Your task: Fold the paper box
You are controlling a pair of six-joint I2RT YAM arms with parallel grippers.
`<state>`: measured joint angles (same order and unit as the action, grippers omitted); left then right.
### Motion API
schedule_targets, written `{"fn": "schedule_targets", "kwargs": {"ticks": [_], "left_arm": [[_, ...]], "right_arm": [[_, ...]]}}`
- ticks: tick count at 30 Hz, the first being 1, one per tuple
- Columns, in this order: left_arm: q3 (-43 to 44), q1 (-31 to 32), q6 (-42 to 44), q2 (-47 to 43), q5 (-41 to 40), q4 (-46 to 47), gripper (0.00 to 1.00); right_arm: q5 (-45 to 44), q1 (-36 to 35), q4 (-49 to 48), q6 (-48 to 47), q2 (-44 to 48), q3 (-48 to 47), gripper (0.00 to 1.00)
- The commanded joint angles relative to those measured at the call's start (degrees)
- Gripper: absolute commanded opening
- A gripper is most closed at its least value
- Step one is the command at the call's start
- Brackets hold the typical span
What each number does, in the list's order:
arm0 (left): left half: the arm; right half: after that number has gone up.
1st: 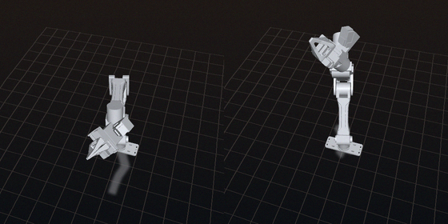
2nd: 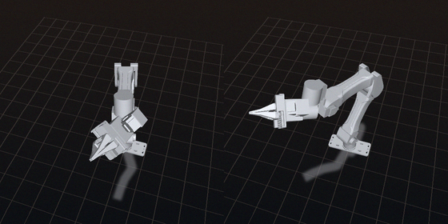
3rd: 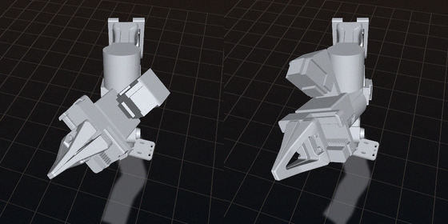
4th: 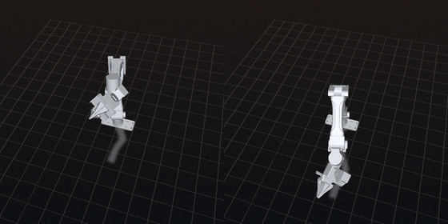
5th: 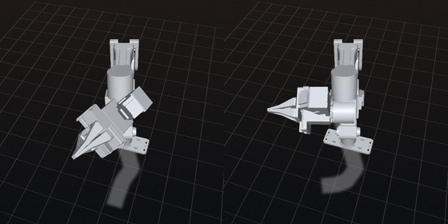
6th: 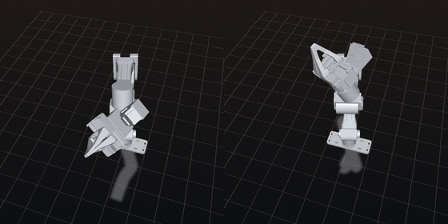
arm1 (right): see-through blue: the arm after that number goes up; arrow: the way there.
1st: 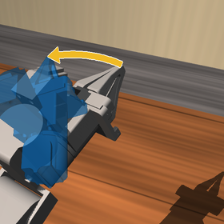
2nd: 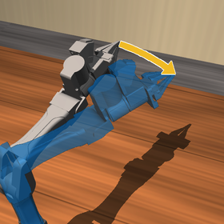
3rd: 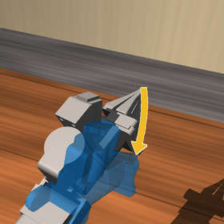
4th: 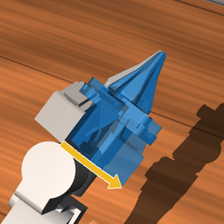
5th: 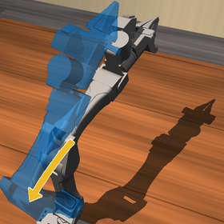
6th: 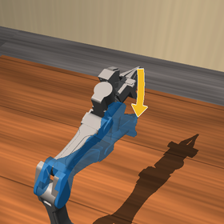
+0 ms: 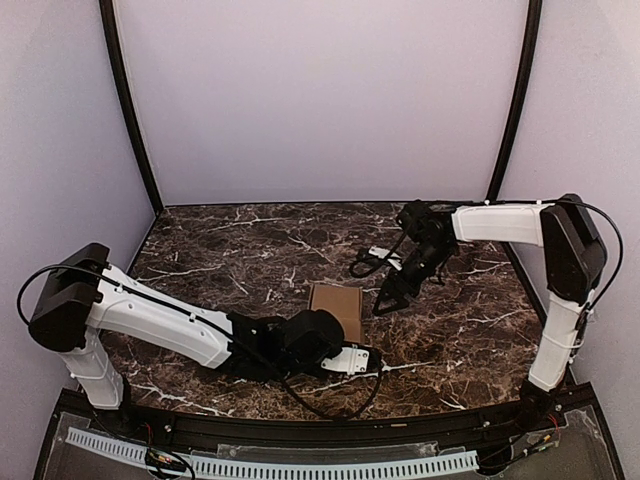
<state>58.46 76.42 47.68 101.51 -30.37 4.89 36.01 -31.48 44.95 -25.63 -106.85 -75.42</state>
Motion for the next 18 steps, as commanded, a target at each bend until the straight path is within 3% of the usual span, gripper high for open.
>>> {"fn": "schedule_targets", "kwargs": {"ticks": [1,8,14,18], "left_arm": [[0.6,0.4,-0.2,-1.1,-1.2,-0.4,0.07],[2.3,0.2,-7.2,-5.0,5.3,-10.7,0.01],[1.8,-0.2,-11.0,-8.7,8.3,-13.7,0.01],[2.5,-3.1,-14.5,-11.2,15.2,-16.7,0.01]], "right_arm": [[0.2,0.4,-1.0,-0.5,2.3,1.2,0.77],[-0.3,0.4,-1.3,-0.9,3.6,1.4,0.77],[-0.4,0.4,-2.6,-1.1,4.0,2.6,0.77],[3.3,0.3,-2.2,-0.5,4.2,2.9,0.77]]}}
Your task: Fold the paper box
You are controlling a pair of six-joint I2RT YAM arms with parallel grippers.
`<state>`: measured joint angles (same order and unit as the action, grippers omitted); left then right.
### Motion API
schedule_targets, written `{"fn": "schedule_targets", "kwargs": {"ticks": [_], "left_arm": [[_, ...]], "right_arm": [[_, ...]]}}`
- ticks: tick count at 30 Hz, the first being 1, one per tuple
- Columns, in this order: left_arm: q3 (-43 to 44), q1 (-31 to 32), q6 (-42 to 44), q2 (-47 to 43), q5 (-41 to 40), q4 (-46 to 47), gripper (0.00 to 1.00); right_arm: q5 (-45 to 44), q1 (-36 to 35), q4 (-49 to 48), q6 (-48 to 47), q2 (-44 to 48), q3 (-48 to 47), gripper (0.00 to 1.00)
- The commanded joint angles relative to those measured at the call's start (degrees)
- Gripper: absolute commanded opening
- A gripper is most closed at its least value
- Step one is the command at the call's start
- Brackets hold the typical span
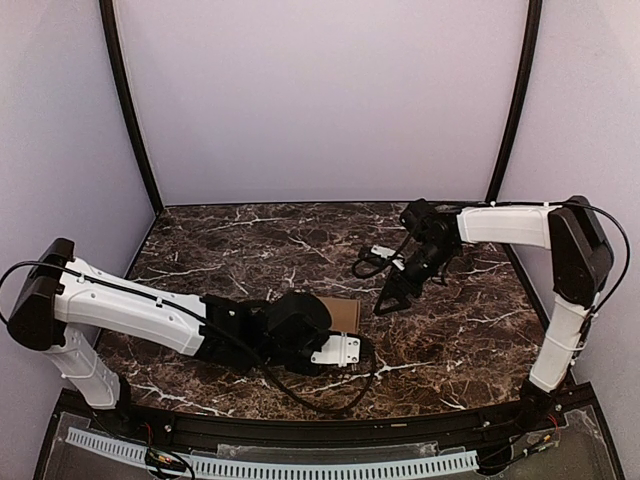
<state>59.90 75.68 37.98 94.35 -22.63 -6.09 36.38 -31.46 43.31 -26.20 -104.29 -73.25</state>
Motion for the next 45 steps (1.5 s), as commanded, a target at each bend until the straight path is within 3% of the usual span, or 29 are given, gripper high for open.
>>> {"fn": "schedule_targets", "kwargs": {"ticks": [1,10,23,39,45], "left_arm": [[1.4,-2.9,-6.0,-4.3,10.2,-6.5,0.01],[2.8,-5.5,-6.1,-4.0,15.7,-10.4,0.01],[2.3,-5.4,-7.8,-0.1,18.9,-8.4,0.02],[11.0,-7.0,-8.1,2.0,25.1,-19.7,0.01],[10.3,-7.1,-9.3,1.3,27.4,-20.6,0.01]], "right_arm": [[3.2,0.2,-0.6,0.1,1.6,0.9,0.77],[1.0,-2.1,-3.1,-0.4,5.0,4.8,0.77],[-2.2,-5.4,-10.2,-4.3,18.8,12.4,0.79],[4.3,-4.4,-8.7,-3.5,9.7,6.6,0.79],[0.3,-5.5,-10.9,-6.5,11.6,7.6,0.79]]}}
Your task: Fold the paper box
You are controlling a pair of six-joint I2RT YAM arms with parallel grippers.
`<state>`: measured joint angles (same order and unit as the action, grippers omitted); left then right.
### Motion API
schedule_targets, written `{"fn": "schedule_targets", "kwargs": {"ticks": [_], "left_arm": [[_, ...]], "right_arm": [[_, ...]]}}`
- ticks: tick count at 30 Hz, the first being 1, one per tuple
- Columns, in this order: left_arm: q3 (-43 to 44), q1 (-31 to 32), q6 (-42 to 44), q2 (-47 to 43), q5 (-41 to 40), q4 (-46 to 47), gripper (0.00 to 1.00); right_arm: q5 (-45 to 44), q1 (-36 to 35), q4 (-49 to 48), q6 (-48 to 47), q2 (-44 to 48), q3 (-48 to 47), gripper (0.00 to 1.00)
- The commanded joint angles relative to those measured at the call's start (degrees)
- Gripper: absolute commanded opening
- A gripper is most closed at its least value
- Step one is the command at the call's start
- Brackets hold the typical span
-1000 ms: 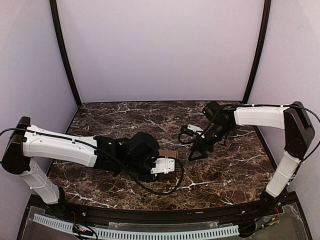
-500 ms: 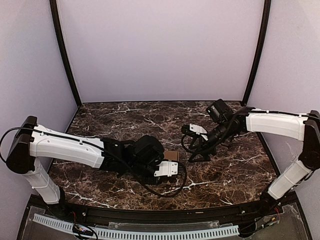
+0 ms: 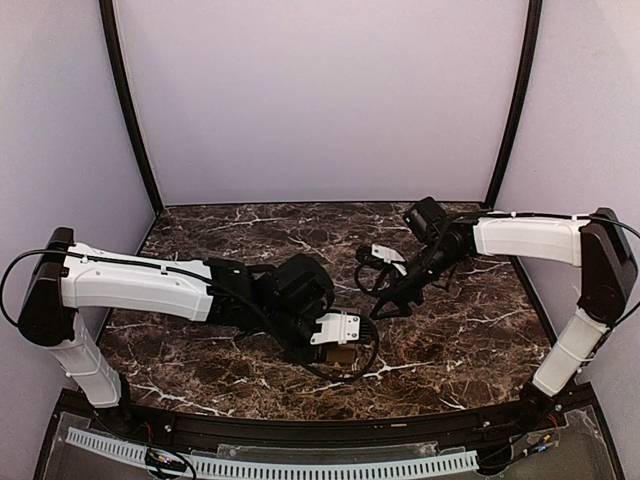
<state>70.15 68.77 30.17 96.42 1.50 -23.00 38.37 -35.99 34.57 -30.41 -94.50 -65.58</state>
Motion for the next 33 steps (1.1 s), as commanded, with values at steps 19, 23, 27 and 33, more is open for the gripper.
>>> {"fn": "schedule_targets", "kwargs": {"ticks": [19,23,27,33], "left_arm": [[-0.3,-0.2,-1.5,-2.8,3.4,-3.8,0.02],[-0.4,-0.2,-1.1,-3.5,2.5,-3.7,0.04],[-0.4,-0.2,-0.4,-3.9,1.6,-3.7,0.05],[-0.4,-0.2,1.5,-4.5,-0.5,-3.7,0.08]], "right_arm": [[8.0,-1.5,0.1,11.2,-17.2,-13.1,0.75],[7.2,-1.5,1.1,11.1,-19.6,-13.6,0.72],[6.3,-1.5,1.4,11.8,-21.6,-14.0,0.71],[5.0,-1.5,1.5,12.6,-24.0,-15.4,0.7]]}}
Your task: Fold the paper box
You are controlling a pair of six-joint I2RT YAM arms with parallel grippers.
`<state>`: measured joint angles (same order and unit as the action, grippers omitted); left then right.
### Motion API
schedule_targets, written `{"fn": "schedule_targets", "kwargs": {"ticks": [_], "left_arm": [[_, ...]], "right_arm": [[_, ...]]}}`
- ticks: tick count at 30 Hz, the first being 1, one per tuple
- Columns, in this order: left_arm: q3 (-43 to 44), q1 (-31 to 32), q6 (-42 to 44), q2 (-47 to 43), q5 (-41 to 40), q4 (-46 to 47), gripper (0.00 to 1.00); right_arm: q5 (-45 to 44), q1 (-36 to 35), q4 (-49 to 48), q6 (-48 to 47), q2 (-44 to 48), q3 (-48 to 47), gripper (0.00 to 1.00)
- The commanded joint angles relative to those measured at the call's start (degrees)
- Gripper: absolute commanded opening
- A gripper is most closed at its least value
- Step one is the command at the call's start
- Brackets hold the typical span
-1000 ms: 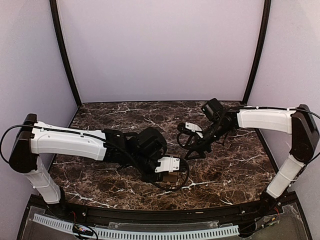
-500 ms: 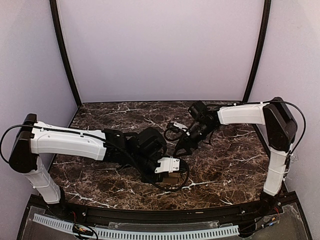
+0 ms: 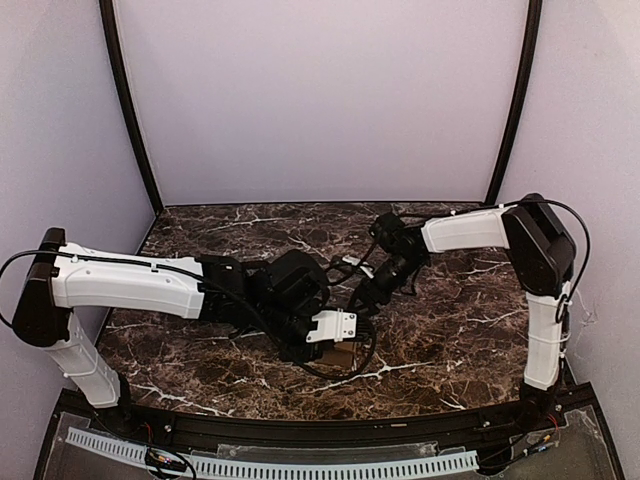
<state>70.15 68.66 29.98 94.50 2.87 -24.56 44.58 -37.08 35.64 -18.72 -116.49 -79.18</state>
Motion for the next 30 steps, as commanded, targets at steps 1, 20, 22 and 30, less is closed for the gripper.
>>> {"fn": "schedule_targets", "kwargs": {"ticks": [1,20,22,30], "left_arm": [[-0.4,-0.1,2.1,-2.5,-2.1,-2.1,0.08],[1.2,-0.2,3.7,-0.5,-5.6,-5.1,0.39],[0.8,-0.2,3.7,0.0,-7.2,-4.9,0.39],[1.7,0.2,4.0,2.1,-3.1,-6.4,0.47]], "right_arm": [[-1.5,-0.5,0.5,1.0,-2.3,-2.0,0.7],[9.7,4.1,7.0,0.9,-11.9,-10.5,0.61],[10.5,4.1,7.2,0.8,-12.3,-10.5,0.59],[14.0,5.2,9.3,1.4,-15.1,-11.5,0.56]]}}
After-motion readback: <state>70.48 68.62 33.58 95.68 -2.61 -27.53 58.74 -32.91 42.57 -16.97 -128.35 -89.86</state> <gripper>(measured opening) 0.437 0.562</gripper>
